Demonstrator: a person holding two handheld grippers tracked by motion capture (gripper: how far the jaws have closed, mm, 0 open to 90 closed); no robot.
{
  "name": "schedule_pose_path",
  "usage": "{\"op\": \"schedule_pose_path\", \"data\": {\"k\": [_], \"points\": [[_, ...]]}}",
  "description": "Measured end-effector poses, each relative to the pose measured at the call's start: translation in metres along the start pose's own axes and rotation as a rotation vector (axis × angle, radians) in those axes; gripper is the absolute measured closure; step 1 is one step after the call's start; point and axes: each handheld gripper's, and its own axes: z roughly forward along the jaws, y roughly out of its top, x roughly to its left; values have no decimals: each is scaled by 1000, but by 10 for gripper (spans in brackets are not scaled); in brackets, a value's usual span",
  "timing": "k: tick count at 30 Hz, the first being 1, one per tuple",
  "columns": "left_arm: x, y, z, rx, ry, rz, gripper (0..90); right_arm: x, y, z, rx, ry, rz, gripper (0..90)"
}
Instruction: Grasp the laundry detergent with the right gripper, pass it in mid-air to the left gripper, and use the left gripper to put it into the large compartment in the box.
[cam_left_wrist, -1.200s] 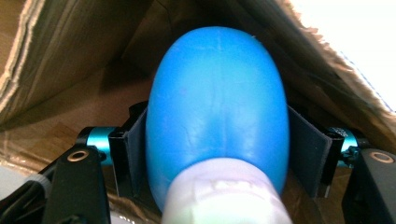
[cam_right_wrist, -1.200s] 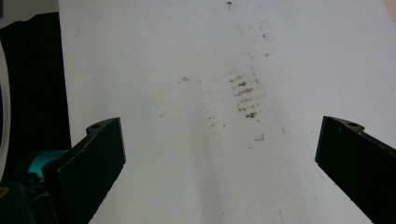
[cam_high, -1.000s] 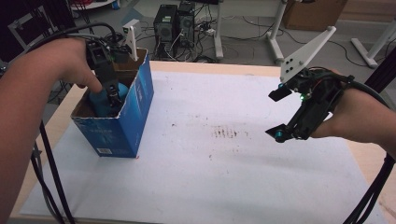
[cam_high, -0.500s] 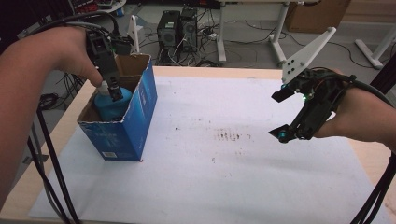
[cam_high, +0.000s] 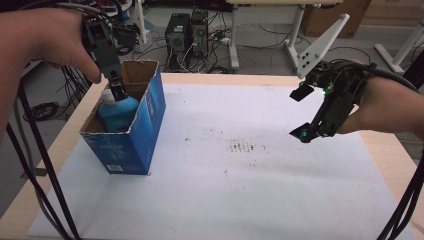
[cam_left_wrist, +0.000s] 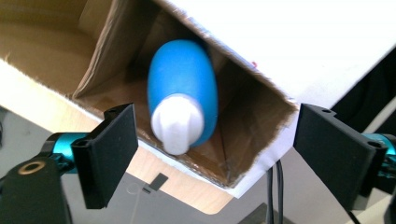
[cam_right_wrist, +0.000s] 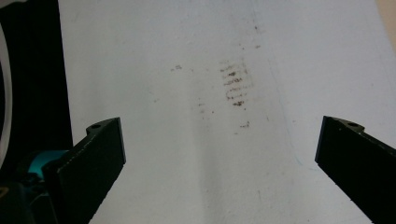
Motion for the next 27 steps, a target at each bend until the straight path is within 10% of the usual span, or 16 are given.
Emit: {"op": "schedule_pose_path", "data": {"k": [27], "points": [[-49,45,-2,-30,-45,286,16,-19,10,10,161,59,-13,6]]}}
